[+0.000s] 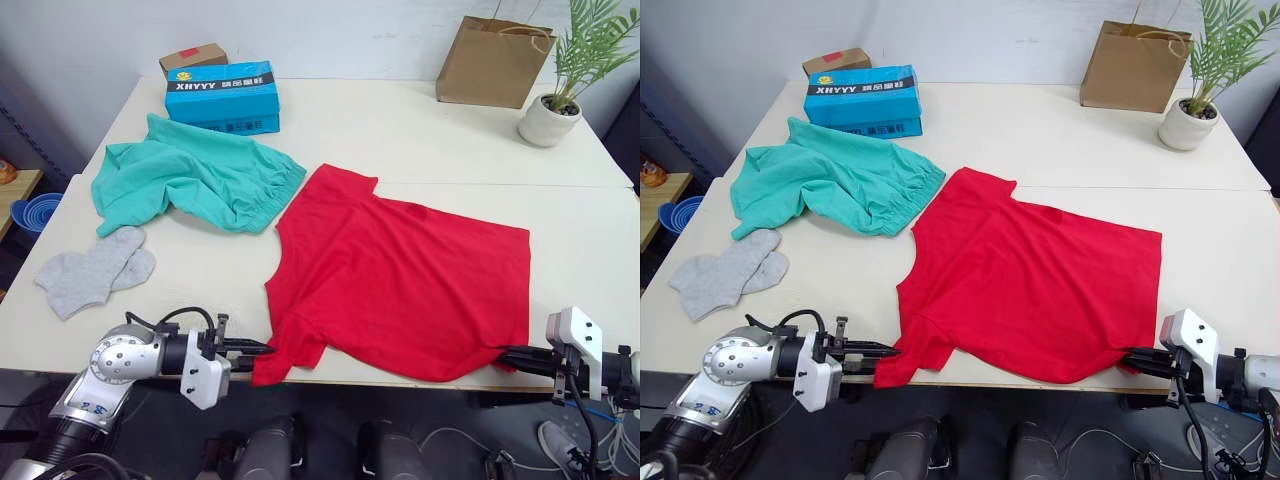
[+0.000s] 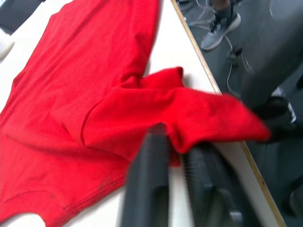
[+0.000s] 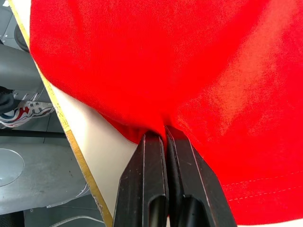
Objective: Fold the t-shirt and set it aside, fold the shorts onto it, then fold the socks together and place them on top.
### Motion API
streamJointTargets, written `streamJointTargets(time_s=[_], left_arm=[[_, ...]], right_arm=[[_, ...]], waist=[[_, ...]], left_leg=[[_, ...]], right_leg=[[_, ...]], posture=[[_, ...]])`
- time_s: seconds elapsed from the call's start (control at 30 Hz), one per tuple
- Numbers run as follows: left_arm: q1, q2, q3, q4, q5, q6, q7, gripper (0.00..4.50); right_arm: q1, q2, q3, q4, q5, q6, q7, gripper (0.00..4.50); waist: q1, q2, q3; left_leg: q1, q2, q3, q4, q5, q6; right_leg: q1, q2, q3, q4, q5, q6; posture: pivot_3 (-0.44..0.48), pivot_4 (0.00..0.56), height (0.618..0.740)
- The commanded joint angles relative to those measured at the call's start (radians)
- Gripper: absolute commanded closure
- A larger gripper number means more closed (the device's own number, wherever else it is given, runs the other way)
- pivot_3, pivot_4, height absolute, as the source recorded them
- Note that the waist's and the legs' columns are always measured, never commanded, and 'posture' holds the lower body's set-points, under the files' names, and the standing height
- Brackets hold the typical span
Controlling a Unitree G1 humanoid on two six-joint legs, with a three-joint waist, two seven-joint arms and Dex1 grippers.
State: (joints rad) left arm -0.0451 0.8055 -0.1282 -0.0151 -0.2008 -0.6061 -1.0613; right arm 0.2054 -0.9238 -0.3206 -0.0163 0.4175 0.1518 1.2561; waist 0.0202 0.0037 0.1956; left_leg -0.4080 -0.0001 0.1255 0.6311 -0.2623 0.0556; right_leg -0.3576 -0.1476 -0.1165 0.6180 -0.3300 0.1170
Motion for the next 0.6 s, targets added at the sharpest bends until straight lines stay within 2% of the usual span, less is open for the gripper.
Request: streamJointTargets(time_s=[0.03,0.2,0.33,0.4,0.53,0.6], left_arm=[[0.074,0.039,0.023,-0.136,-0.168,0.252,-0.008,4.46],[0.218,0.132,0.182,-0.322,-0.496,0.691,0.045,4.46],[0.274,0.189,0.334,-0.382,-0.702,0.923,0.060,4.46],[0.260,0.192,0.383,-0.397,-0.782,1.007,0.075,4.46],[0.108,0.186,0.409,-0.367,-0.933,1.179,0.128,4.46],[0.017,0.175,0.386,-0.341,-0.926,1.221,0.140,4.46]], right_arm=[[0.000,0.008,-0.039,-0.031,0.044,-0.008,0.014,4.50],[0.083,-0.038,-0.094,-0.039,0.027,-0.014,0.057,4.50],[0.135,-0.061,-0.117,-0.037,0.020,0.003,0.070,4.50],[0.131,-0.069,-0.120,-0.044,0.037,0.025,0.080,4.50],[0.021,-0.119,-0.101,-0.025,0.062,0.110,0.088,4.50],[-0.063,-0.146,-0.077,-0.010,0.054,0.128,0.086,4.50]], waist=[[-0.005,0.000,0.000],[-0.013,0.000,0.000],[-0.015,-0.001,0.001],[-0.019,-0.001,0.001],[-0.020,-0.001,0.001],[-0.021,-0.001,0.001]], left_leg=[[0.000,0.000,0.000,0.000,0.000,0.000],[0.000,0.000,-0.002,0.000,0.001,0.001],[0.001,0.000,-0.002,0.001,0.000,0.000],[0.002,0.000,-0.002,0.000,0.001,0.000],[0.001,0.000,-0.002,0.001,0.001,0.000],[0.001,0.000,-0.002,0.001,0.002,-0.001]], right_leg=[[0.000,0.000,0.000,0.000,0.000,0.000],[0.001,0.000,0.000,0.001,0.000,0.000],[0.003,0.000,0.000,0.001,-0.001,0.000],[0.003,0.000,0.000,0.000,-0.001,0.000],[0.002,0.000,0.001,0.001,-0.001,-0.001],[0.002,0.000,0.002,0.002,-0.001,-0.001]], posture=[[0.000,0.150,0.740],[0.000,0.150,0.740],[0.000,0.150,0.740],[0.000,0.150,0.740],[0.000,0.150,0.740],[0.000,0.150,0.740]])
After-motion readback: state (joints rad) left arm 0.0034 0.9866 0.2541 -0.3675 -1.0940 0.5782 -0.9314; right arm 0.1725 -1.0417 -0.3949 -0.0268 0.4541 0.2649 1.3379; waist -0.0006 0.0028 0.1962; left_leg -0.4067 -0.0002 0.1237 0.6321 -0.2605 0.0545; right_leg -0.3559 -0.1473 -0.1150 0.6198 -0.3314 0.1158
